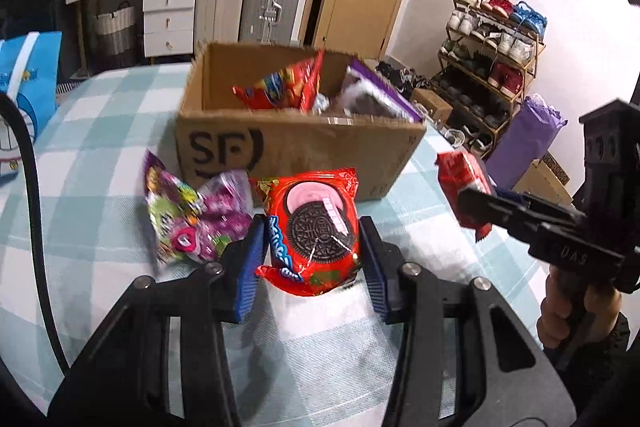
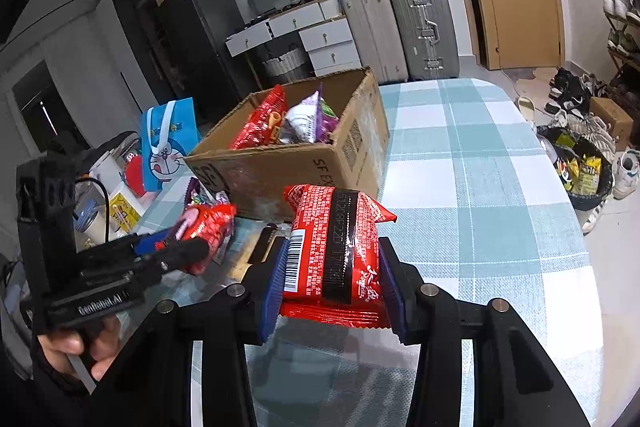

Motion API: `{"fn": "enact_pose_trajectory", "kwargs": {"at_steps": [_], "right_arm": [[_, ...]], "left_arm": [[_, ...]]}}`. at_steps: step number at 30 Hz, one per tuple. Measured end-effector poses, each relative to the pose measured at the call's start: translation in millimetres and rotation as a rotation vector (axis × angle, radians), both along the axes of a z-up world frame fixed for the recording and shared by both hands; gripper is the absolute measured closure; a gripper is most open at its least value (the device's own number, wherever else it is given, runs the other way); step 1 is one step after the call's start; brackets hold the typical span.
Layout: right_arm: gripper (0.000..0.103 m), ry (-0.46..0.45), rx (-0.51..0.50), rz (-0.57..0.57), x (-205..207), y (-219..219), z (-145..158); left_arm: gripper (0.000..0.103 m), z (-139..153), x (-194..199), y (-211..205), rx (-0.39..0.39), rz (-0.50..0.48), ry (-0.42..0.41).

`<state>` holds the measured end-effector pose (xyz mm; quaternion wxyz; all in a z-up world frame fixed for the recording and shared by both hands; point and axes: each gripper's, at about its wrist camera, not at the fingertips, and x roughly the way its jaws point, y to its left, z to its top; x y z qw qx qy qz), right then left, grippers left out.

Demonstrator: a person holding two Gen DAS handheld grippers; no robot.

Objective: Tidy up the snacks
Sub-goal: 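Grasp the red Oreo packet with the left tool while the right tool lifts the wafer packet, then carry both packets over the box and lower them inside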

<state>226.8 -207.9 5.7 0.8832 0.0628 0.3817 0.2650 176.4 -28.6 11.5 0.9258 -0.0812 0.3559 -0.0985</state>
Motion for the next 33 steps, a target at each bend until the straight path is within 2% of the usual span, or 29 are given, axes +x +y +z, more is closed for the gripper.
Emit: {"fn": "enact_pose_trajectory", "kwargs": {"at_steps": [9,23,33], "right_arm": [[0.059,-0.073,0.005,0.012,-13.3,6.3,33.1],[0.059,-0.152,-0.040,0.039,0.5,23.2,112.6],[0.059,-0.159,-0.033,0.047,24.3,36.4,148.9]], "left_arm": [[0.061,49.9,-8.2,28.4,-0.015,0.000,-0.043],[0.061,107.1,-10.1,58.0,0.004,0.000,-0.080],[0.061,150.2,17.3,72.9,0.050,0.009,-0.105]]}}
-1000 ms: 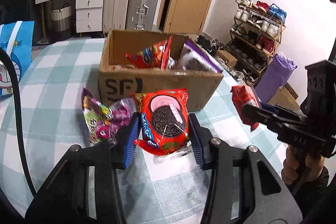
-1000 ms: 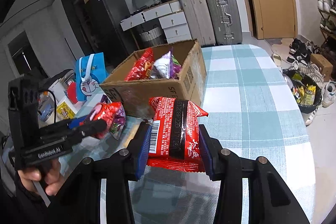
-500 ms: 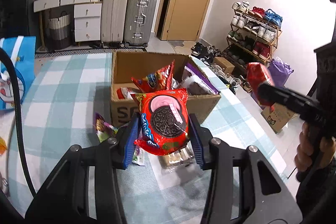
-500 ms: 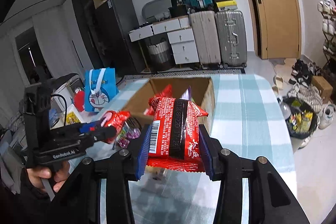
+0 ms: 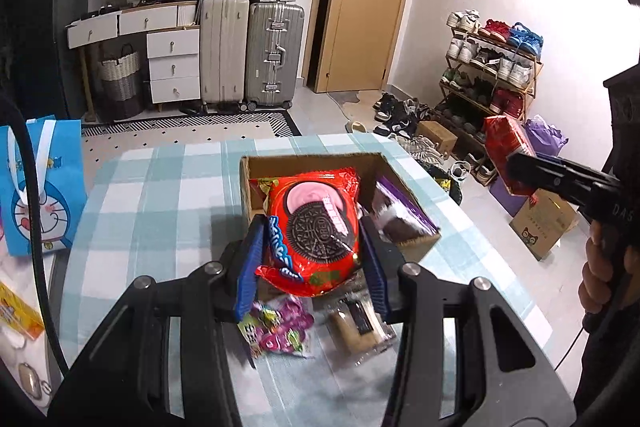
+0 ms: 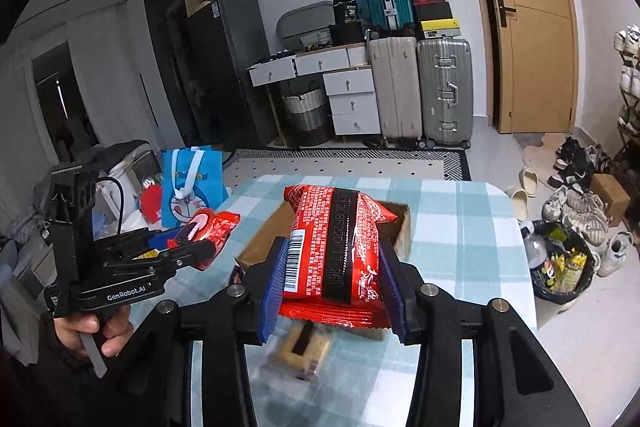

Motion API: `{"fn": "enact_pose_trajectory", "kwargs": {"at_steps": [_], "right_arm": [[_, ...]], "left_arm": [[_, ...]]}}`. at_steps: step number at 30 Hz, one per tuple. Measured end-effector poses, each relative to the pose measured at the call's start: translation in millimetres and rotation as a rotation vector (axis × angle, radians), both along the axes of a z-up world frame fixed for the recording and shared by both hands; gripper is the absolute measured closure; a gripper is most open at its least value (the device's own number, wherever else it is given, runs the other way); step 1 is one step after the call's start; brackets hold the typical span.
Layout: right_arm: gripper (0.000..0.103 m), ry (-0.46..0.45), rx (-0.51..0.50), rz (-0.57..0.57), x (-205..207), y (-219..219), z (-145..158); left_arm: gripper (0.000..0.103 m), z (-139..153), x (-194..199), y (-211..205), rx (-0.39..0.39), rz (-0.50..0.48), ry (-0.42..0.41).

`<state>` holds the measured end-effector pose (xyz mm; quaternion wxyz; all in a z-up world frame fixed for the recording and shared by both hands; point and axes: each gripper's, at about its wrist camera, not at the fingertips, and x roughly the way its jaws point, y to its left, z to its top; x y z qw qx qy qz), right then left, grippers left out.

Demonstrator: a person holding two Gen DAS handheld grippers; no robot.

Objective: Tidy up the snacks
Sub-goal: 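Carry both packets over the box and lower them inside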

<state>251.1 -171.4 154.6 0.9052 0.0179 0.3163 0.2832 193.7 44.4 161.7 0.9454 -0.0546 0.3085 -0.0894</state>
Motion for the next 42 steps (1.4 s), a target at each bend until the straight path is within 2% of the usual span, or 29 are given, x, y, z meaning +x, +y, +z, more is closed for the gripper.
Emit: {"fn": "enact_pose_trajectory", "kwargs": {"at_steps": [8,20,24,30,42], "right_arm": [[0.059,0.043,0.024,0.005,34.3,17.7,-11.9],[0.059,0.082,0.046,-0.013,76.0,32.4,-53.1],[0.059,0.066,0.022,-0.033,86.1,38.9,-67.7],[0.059,0.089,0.027,-0.037,106.1,47.3,-86.7],[0.059,0.108,-0.026,-0.051,130.7,65.6,-111.9]], "left_arm": [[0.061,-4.5,42.3,3.5,-0.005,0.038,0.030],[0.061,-57.8,100.4,-8.4,-0.025,0.060,0.086],[0.061,-72.9,114.9,-12.5,-0.016,0.067,0.085],[0.061,-88.8,131.9,-21.3,0.011,0.057,0.090],[0.061,-120.8,163.0,-32.4,0.013,0.049,0.131]]}}
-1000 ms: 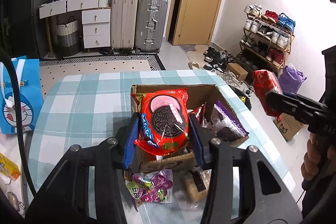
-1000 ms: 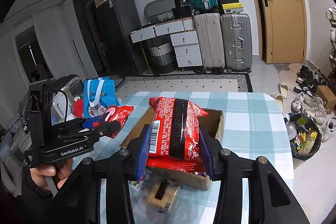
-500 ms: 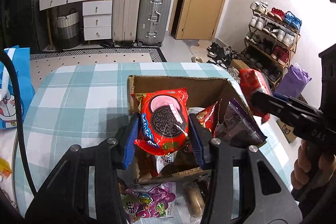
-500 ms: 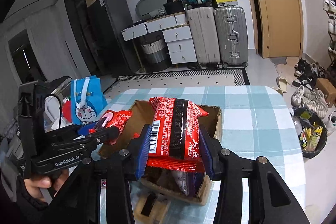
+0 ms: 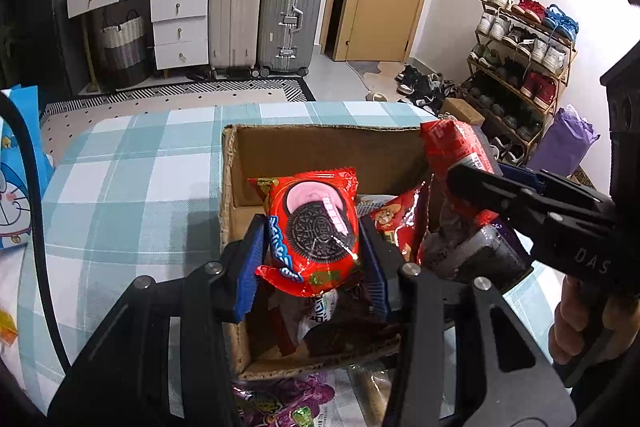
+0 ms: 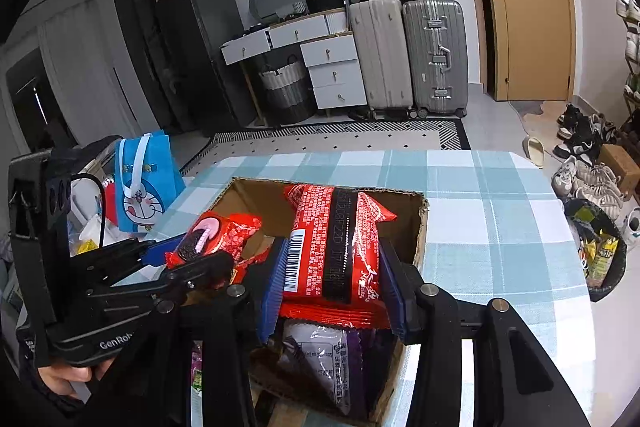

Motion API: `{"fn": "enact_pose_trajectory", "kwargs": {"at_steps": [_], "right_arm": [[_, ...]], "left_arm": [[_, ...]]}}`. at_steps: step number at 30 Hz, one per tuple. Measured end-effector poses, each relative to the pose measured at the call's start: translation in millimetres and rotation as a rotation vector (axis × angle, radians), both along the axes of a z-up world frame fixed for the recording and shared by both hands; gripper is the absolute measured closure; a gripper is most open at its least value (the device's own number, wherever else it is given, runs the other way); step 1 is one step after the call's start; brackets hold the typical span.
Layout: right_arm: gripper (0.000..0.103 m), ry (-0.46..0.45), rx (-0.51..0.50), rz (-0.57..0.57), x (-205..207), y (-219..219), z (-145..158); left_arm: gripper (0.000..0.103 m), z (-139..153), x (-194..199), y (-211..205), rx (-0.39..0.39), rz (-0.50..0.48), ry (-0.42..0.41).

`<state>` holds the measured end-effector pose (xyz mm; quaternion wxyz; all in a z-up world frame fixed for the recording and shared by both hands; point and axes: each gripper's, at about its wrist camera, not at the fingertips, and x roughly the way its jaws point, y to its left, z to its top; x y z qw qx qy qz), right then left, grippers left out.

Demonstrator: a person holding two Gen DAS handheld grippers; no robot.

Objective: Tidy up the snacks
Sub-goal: 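Carry both packets over the box and lower them inside, then open both tools to release the packets into the box, then pull both tools back toward the purple candy bag and cracker packet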

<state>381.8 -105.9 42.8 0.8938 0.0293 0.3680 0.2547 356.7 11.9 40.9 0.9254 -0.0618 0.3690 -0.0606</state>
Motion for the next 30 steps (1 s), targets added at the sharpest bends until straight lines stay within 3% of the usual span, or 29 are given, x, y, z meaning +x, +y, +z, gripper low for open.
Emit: {"fn": "enact_pose_trajectory", "kwargs": {"at_steps": [7,11,14,16,18,22,24,30], "right_arm": [[0.059,0.008,-0.007,-0.002,6.2,-1.1,0.1],[0.055,-0.008,-0.002,0.018,-2.7,-1.4,6.3],[0.050,-0.015,-0.007,0.004,-9.1,-6.0,9.3],[0.042,-0.011,0.003,0.004,-15.8,-10.7,10.1],[0.030,-0.013,0.012,-0.003,-23.1,-16.9,10.9],[0.010,-0.022,0.021,-0.018,-39.7,-29.5,13.9],[0.002,-0.031,0.011,-0.033,-49.5,-33.9,14.8],[0.001,-0.036,-0.007,-0.063,-78.9,-43.3,11.5]], "left_arm": [[0.061,-4.7,4.7,-6.2,0.021,-0.003,-0.003],[0.052,-3.4,-1.9,-12.0,0.068,0.003,-0.013],[0.047,-1.6,-8.3,-8.9,0.038,0.011,-0.005],[0.042,2.7,-16.7,-6.2,0.012,0.005,-0.013],[0.017,7.6,-27.4,0.1,-0.002,0.014,-0.025],[0.010,14.7,-51.6,12.8,-0.038,0.025,-0.040],[0.001,16.0,-65.2,17.1,-0.040,0.034,-0.052],[0.001,15.3,-107.0,24.7,-0.011,0.044,-0.076]]}}
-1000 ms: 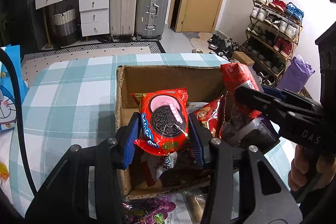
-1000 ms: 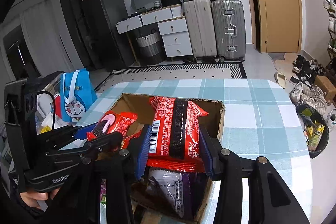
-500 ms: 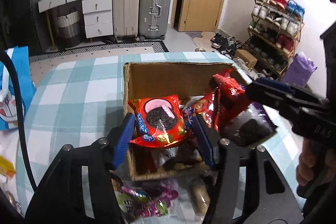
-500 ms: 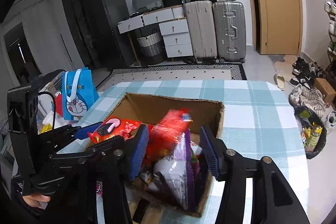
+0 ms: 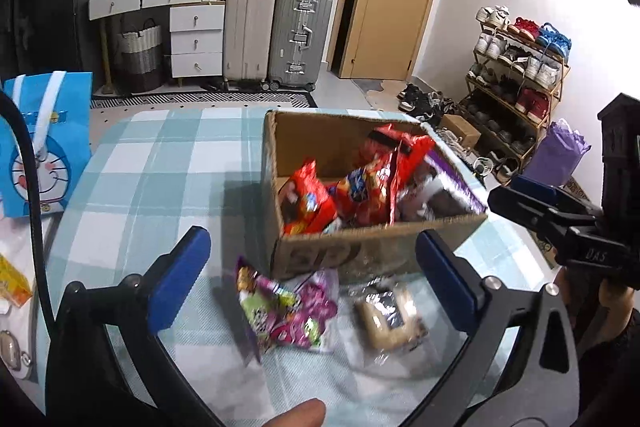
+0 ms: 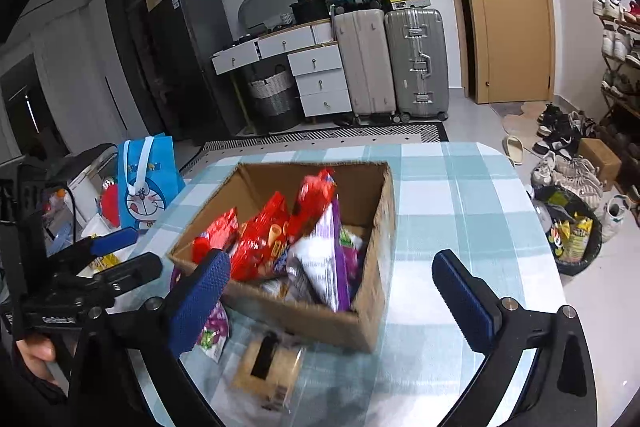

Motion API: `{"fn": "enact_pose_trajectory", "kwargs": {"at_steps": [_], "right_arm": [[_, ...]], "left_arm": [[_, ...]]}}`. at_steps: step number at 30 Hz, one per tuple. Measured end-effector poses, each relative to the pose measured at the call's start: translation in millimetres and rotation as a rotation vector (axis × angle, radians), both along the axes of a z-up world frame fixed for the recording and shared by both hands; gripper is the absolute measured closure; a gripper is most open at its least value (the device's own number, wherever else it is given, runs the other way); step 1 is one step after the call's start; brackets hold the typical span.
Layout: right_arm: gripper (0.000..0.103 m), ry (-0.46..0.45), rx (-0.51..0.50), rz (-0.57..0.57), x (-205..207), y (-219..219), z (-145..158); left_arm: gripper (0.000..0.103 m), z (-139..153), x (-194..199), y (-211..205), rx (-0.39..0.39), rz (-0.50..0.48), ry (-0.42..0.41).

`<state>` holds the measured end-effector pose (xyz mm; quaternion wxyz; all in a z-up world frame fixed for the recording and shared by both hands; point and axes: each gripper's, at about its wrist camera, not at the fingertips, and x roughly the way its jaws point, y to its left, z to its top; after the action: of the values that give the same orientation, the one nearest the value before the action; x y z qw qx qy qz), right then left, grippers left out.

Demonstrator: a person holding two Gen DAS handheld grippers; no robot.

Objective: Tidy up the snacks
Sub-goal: 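Pull both tools back toward the purple candy bag and cracker packet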

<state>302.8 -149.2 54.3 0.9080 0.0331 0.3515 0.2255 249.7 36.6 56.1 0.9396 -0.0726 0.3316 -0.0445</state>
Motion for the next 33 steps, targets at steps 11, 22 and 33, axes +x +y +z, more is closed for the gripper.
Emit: {"fn": "enact_pose_trajectory", "kwargs": {"at_steps": [11,22,33], "right_arm": [[0.001,0.041,-0.043,0.017,-40.3,13.5,-18.9],[0.001,0.088,-0.082,0.012,-60.3,27.9,-44.5],[0.001,0.166,-0.124,0.027,-62.8,47.3,-81.2]], "left_arm": [[0.001,-21.7,-57.7,20.1,0.031,0.049,0.024],[0.001,-50.7,-81.6,26.9,0.023,0.060,0.059],[0.001,-72.9,-85.2,37.4,0.012,0.087,0.109]]}}
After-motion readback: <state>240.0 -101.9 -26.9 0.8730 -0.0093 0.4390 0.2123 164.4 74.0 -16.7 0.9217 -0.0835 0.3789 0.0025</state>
